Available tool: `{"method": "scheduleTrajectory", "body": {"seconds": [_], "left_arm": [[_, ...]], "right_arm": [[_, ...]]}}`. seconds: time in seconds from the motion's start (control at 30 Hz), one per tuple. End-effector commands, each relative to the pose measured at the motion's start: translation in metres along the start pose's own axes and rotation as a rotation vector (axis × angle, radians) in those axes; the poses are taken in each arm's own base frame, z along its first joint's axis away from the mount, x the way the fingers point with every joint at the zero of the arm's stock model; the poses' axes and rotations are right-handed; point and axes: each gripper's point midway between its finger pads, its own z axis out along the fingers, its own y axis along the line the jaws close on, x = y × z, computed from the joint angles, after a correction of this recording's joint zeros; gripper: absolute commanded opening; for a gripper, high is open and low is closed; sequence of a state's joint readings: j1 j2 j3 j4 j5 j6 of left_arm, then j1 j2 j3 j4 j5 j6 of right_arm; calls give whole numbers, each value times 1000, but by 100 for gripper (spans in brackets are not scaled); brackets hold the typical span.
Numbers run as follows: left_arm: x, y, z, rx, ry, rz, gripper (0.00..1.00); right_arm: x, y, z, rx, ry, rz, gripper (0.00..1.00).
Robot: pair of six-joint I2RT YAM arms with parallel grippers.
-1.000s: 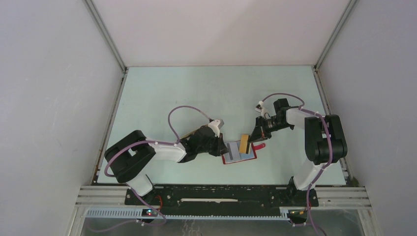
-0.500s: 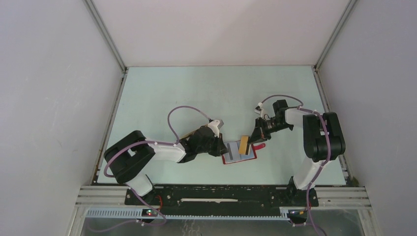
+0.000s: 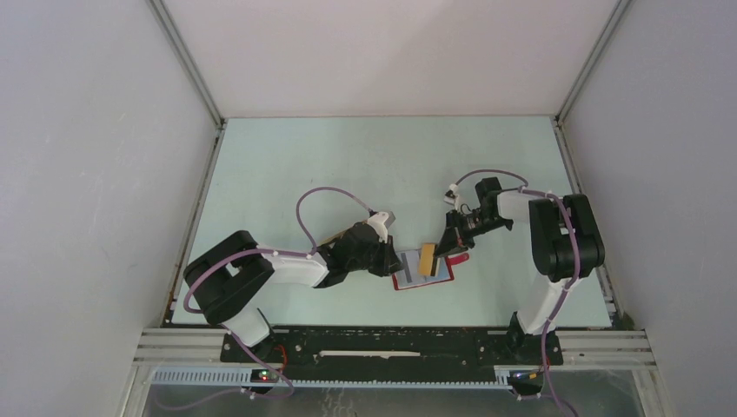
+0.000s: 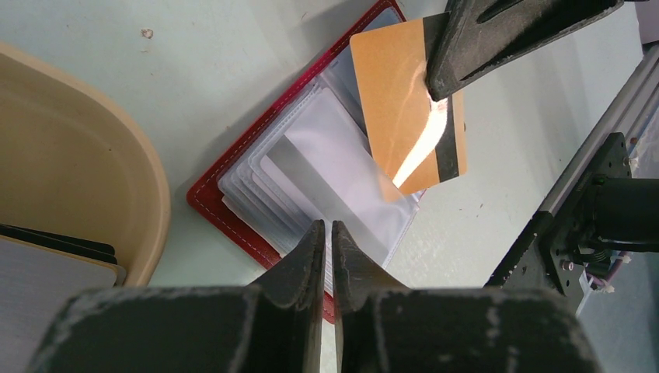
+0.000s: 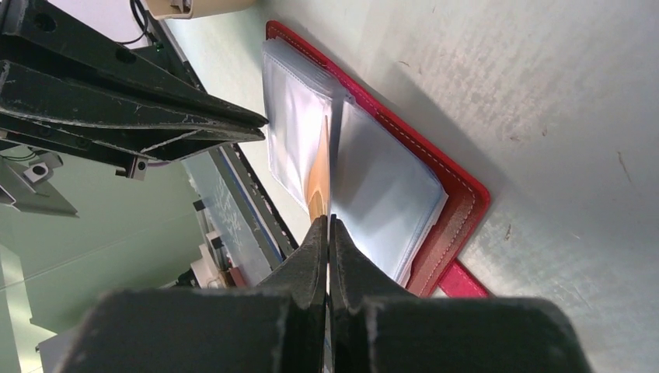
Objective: Put the credit cards into the card holder
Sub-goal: Insert the credit card into the card holder.
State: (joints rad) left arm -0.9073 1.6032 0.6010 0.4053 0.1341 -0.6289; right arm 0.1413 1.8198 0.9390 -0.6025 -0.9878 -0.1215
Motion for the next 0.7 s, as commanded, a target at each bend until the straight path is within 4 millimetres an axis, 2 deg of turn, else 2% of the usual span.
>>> {"method": "scheduleTrajectory", "body": {"seconds": [0.0,0.27,0.67], "left_arm": [[1,4,-6,-4,-13,-3,11],[0,5,-8,-4,-16,-7,11],[-1,6,-8,2,-17,-10,11]], "right_arm": [[-4,-4,5,36,19,-16,0],[8,-15,10,136,81,-3,0],[19,-22,15,220,146,1,0]]}}
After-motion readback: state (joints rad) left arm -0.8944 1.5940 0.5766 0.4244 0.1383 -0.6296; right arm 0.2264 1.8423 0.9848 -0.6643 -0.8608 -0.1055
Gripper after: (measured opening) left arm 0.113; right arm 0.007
